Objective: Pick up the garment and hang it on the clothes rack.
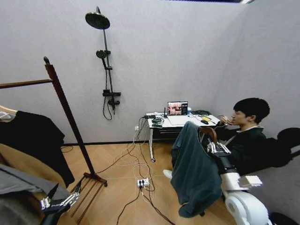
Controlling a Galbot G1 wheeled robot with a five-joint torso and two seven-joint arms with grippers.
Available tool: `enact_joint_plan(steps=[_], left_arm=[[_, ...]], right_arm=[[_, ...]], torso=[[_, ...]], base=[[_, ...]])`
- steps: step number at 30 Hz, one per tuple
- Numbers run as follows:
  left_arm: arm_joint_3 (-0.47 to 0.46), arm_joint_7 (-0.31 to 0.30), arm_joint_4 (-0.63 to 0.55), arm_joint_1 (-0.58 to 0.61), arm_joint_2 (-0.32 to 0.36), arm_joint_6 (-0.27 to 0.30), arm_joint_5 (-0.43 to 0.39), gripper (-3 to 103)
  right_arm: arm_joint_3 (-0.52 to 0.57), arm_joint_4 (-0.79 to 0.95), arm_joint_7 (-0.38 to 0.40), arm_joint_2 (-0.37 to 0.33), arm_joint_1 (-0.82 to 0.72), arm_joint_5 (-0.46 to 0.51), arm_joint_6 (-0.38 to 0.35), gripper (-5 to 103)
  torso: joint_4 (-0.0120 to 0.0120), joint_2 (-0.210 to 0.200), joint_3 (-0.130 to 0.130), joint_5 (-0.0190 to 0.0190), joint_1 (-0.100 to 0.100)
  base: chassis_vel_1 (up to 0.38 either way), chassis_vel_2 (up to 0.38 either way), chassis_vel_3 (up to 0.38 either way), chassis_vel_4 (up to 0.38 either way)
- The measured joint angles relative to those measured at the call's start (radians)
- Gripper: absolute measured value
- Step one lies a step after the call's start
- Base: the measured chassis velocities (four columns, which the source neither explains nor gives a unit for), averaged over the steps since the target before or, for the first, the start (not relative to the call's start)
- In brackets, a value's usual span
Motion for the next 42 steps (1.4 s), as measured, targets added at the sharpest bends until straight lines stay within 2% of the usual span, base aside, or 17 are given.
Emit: enact_joint_plan(steps=[1,4,20,35,42], left_arm=[[0.0,0.0,0.0,0.0,0.0,0.0,0.0,100],[0.0,0.0,0.0,0.0,0.0,0.0,0.0,100],[0.0,0.0,0.0,0.0,0.0,0.0,0.0,100],[0.0,0.0,0.0,0.0,0.0,0.0,0.0,100],[0.0,0.0,0.0,0.0,0.0,0.0,0.0,100]], right_arm=[[-0.016,-0.019,-0.019,-0.032,0.029,0.01,0.002,10],[-0.046,-0.039,-0.029,-0.072,0.082,0.019,-0.002,10],[-0.064,-0.104,-0.028,-0.095,0.128,0.028,-0.001,10],[-0.159,-0.193,-0.03,-0.084,0.24,0.028,0.004,10],[-0.166,-0.185,-0.029,-0.089,0.253,0.027,-0.013,10]], torso=[[0.0,0.0,0.0,0.0001,0.0],[0.0004,0.0,0.0,0.0,0.0],[-0.0002,0.0,0.0,0.0001,0.0],[0.0001,0.0,0.0,0.0,0.0],[0.0,0.0,0.0,0.0,0.0]], base=[[0.0,0.0,0.0,0.0],[0.0,0.0,0.0,0.0],[0.0,0.0,0.0,0.0],[0.064,0.066,0.07,0.065],[0.108,0.108,0.111,0.107]])
